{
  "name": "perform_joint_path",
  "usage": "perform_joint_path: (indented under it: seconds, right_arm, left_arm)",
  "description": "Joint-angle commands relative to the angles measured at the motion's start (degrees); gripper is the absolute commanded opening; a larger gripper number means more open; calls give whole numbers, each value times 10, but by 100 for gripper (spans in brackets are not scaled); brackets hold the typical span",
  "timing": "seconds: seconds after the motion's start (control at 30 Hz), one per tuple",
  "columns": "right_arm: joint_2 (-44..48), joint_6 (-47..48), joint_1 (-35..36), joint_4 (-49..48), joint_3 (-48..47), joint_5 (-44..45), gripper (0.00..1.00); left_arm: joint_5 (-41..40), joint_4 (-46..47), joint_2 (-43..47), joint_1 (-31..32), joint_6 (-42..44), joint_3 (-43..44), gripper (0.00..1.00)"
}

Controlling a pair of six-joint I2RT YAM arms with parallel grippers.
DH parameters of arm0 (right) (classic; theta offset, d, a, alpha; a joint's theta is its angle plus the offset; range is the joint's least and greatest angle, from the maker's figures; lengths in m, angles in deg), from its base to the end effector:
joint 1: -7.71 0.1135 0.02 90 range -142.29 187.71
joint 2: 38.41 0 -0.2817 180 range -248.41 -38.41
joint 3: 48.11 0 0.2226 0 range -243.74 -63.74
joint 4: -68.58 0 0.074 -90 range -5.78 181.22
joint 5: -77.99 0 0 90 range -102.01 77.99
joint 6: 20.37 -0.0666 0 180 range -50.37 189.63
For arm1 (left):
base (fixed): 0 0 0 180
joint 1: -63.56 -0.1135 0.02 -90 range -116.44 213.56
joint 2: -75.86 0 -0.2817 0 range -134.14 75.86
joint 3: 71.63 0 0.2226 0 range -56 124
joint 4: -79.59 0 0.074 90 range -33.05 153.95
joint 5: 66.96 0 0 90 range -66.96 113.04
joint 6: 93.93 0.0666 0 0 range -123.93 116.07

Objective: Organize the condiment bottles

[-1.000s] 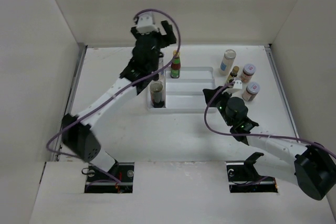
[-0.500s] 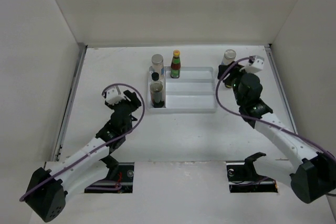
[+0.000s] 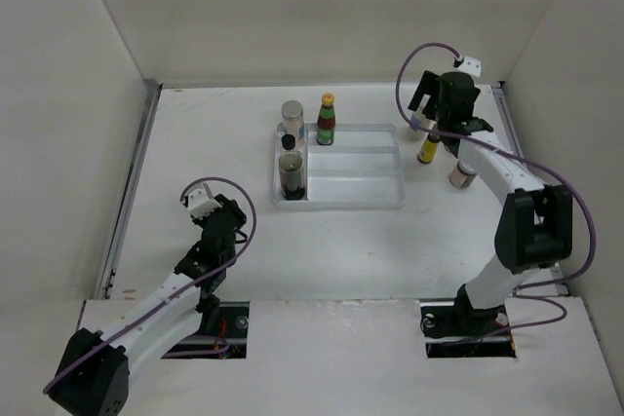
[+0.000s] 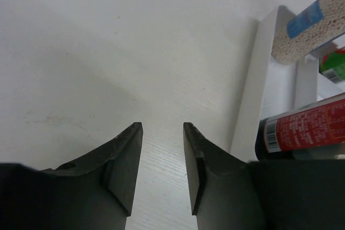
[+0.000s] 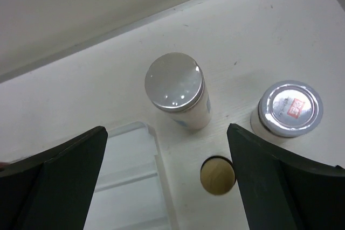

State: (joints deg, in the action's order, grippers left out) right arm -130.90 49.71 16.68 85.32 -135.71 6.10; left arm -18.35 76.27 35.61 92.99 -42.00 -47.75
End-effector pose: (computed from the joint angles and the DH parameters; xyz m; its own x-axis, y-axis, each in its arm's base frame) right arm 0.3802 0.0391 0.3253 -0.2956 0.2812 -0.9130 0.2531 0.9446 0.2090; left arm 0.1395 -0.0281 0.1910 -0.1240 -0.4612 -0.8786 -0.3176 0.8573 -0.4052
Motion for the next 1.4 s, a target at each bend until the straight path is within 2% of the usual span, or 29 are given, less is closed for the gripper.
perform_joint_path:
  seconds: [0.0, 0.23, 0.37, 0.7, 0.93, 1.07, 1.23, 1.37]
  right_arm:
    - [-34, 39, -9, 69, -89, -24, 100]
    - [-127, 68, -19, 177, -216, -10, 100]
    - [-175, 78, -16, 217, -277, -14, 100]
    - [-234, 74, -29, 221, -308, -17, 100]
    - [-212, 74, -34, 130, -285, -34, 64]
    - [-198, 58, -43, 94, -281, -53, 57]
    - [-136, 59, -37, 61, -288, -55, 56]
    - [-75, 52, -6, 78, -270, -54, 55]
  left_arm:
    - [25, 60, -1, -5, -16, -10, 38]
    - [-66, 113, 4, 71, -6, -28, 49]
    - [-69, 119, 8, 65, -5, -32, 57]
    - [-66, 142, -10, 59, 0, -32, 59]
    - [-66, 173, -35, 72, 17, -31, 61]
    - [-66, 187, -56, 79, 29, -25, 61]
    - [-70, 205, -73, 91, 48, -18, 61]
    - [-67, 218, -73, 85, 65, -19, 61]
